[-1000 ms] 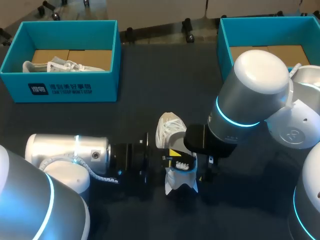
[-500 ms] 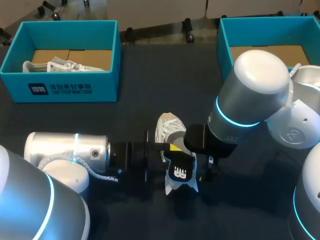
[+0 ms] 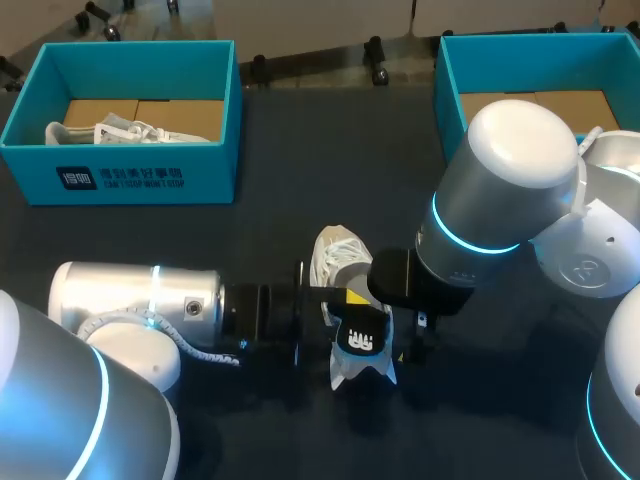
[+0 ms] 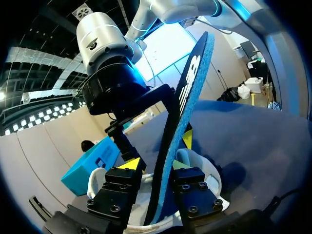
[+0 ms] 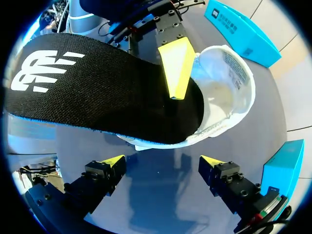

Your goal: Take the shoe out of the shoebox, open the shoe tongue, remove and reinsert the insole, then place the shoe into the shoebox

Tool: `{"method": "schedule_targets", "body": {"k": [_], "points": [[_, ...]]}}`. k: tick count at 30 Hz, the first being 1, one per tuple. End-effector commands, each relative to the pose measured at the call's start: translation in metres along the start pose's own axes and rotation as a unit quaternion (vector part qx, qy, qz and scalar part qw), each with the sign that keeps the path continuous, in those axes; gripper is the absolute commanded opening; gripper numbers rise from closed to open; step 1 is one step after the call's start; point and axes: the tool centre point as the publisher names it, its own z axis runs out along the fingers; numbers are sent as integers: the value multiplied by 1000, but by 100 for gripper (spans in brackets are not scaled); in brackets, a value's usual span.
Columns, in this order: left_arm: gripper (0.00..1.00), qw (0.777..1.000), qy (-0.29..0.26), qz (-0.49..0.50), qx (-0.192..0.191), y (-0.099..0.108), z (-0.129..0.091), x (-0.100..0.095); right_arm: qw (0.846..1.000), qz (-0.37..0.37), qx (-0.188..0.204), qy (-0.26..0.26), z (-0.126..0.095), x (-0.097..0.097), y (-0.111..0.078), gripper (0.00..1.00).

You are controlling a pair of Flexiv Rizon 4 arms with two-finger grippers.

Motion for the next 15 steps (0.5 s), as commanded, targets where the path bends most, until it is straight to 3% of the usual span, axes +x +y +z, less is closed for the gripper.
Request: {"method": "schedule_targets", "body": {"k": [1,7,10,11,15], "points": [[35,1000,3,2,-9,-5,3,2,1000,0,-1,0,1,0,0,100],[32,1000,5,2,-18,-5,10,2,1000,0,-1,0,1,0,0,100],[18,1000,6,3,-17,-7,10,3,1000,0,-1,0,1,0,0,100],[0,1000,7,3,-16,-7,10,4,1000,0,-1,0,1,0,0,100],[0,1000,8,4,-14,-3,12,5,1000,0,-1,0,1,0,0,100]]}}
